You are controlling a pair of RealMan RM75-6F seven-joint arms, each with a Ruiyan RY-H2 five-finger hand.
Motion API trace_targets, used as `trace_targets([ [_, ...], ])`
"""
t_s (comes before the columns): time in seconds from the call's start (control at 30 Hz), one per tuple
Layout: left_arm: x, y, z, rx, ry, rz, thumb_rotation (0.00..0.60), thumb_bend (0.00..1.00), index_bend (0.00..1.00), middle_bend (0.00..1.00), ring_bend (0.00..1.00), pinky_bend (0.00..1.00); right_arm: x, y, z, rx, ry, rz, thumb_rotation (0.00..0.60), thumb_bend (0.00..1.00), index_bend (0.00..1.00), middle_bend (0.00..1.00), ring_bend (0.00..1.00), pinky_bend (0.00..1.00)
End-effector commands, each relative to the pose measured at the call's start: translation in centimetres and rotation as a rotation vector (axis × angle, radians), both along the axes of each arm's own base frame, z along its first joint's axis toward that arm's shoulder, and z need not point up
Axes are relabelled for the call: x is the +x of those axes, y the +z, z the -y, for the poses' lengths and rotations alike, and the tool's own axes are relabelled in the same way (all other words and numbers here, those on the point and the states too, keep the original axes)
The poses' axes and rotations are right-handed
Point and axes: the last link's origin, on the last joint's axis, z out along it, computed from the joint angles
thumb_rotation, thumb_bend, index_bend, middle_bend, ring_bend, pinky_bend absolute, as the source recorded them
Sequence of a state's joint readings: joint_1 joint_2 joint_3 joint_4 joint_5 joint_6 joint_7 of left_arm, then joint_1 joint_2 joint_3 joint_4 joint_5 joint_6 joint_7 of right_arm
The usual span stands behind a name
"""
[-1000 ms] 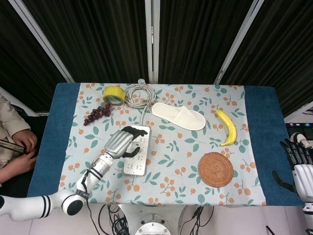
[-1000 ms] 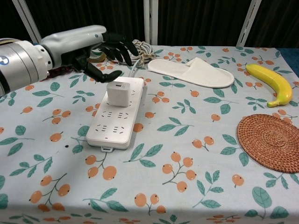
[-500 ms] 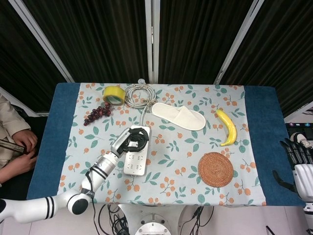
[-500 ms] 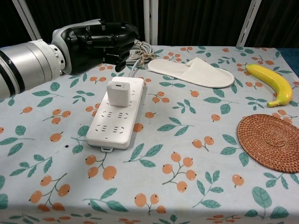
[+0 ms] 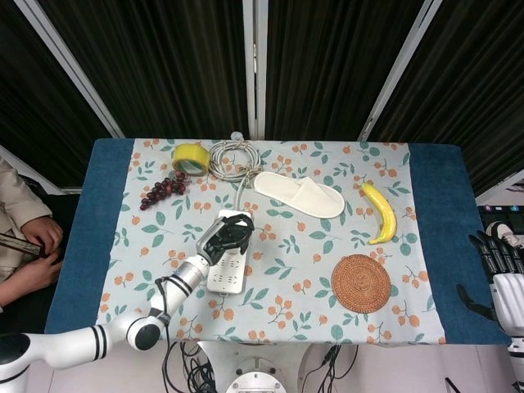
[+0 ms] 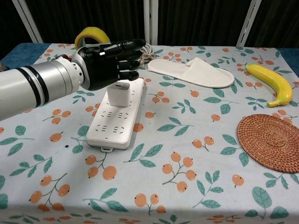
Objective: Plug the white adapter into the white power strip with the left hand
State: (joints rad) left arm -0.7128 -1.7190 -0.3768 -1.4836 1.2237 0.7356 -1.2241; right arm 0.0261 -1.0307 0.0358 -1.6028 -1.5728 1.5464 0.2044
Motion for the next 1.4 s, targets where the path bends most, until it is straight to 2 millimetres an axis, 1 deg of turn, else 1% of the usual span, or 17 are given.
trace_targets([
  [0.03,0.2,-0.2,0.1,-0.003,0.002,0.011,0.6,0.53,0.72,0.79,0.73,0.74,0.0,0.0,0.0,0.0,0.0,-0.001,0.6,0.23,0.0,0.01,0.0,0.0],
  [0.23,0.6,-0.6,0.2,-0.006,-0.012,0.014,0.6,0.53,0.72,0.79,0.73,0.74,0.0,0.1,0.0,-0.002,-0.001,-0.001,0.6,0.23,0.0,0.01,0.0,0.0],
  [0.47,-0.3,-0.7,0.0,-0.004,0.01,0.004,0.6,0.53,0.73,0.79,0.73,0.74,0.0,0.1,0.0,-0.002,-0.001,-0.002,0.6,0.23,0.0,0.01,0.0,0.0],
  [1.17,-1.9,-1.0,0.2,-0.015,0.029,-0.004,0.6,0.53,0.73,0.79,0.72,0.73,0.3,-0.1,0.0,0.0,0.003,-0.003,0.6,0.23,0.0,0.01,0.0,0.0],
  [1.33,-1.9,-1.0,0.3,-0.015,0.027,0.0,0.6,0.53,0.73,0.78,0.72,0.73,0.3,-0.1,0.0,0.001,0.003,-0.002,0.6,0.23,0.0,0.01,0.0,0.0],
  [1.4,-1.6,-0.5,0.2,0.008,0.017,0.01,0.6,0.53,0.73,0.78,0.72,0.73,0.3,-0.1,0.0,0.0,0.003,-0.002,0.6,0.23,0.0,0.01,0.0,0.0],
])
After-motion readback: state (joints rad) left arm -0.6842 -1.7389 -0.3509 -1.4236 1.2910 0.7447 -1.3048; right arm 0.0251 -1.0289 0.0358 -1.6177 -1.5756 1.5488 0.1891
